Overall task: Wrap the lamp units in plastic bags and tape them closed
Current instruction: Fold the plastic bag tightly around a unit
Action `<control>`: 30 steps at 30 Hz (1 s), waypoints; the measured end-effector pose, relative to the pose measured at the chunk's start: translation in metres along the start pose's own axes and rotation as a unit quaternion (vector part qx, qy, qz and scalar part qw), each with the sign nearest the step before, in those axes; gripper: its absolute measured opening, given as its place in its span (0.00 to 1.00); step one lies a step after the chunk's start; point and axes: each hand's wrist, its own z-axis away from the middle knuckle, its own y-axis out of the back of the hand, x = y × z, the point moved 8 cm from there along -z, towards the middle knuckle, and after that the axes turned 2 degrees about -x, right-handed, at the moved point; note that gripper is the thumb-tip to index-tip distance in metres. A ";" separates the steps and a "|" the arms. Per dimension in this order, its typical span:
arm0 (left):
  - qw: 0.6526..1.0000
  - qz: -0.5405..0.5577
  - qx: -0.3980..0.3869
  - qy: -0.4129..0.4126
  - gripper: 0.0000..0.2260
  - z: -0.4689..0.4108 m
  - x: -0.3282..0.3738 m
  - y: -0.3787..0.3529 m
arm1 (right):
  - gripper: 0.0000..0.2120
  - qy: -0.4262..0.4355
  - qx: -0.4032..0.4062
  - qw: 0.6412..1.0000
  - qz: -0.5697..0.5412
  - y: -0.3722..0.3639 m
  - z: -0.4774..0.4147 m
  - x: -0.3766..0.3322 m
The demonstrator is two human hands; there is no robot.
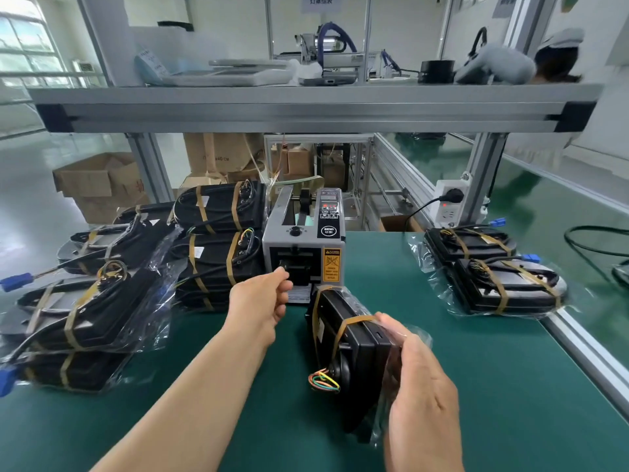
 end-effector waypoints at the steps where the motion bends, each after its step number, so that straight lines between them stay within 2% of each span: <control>1: 1.000 0.011 -0.002 0.024 0.07 -0.007 -0.004 -0.003 | 0.21 0.000 0.002 1.000 -0.004 -0.001 0.000 -0.002; 5: 0.997 0.027 0.008 0.067 0.11 -0.023 -0.007 -0.013 | 0.18 0.000 0.007 1.000 -0.017 0.001 -0.002 -0.008; 10: 0.995 0.034 0.014 0.088 0.07 -0.026 -0.006 -0.021 | 0.20 0.011 0.001 1.000 -0.019 0.000 -0.002 -0.005; 16: 0.994 0.071 0.053 0.072 0.04 -0.023 -0.002 -0.028 | 0.22 0.022 -0.017 0.999 -0.038 -0.004 -0.001 0.001; 20: 0.990 0.110 0.084 0.029 0.09 -0.019 -0.001 -0.021 | 0.22 0.027 -0.016 0.999 -0.041 -0.002 -0.001 0.002; 22: 0.993 0.112 0.043 0.000 0.08 -0.012 0.003 -0.018 | 0.21 0.030 -0.012 0.998 -0.047 -0.001 -0.001 0.002; 25: 0.994 0.061 -0.081 -0.048 0.07 0.014 0.016 -0.019 | 0.21 0.033 -0.017 0.998 -0.041 -0.002 -0.002 0.002; 28: 0.970 -0.019 -0.226 -0.081 0.09 0.057 0.029 -0.025 | 0.20 0.029 -0.026 0.999 -0.033 -0.005 -0.003 0.003; 30: 0.949 -0.073 -0.289 -0.100 0.07 0.087 0.037 -0.028 | 0.19 0.023 -0.029 0.999 -0.032 -0.007 -0.003 0.004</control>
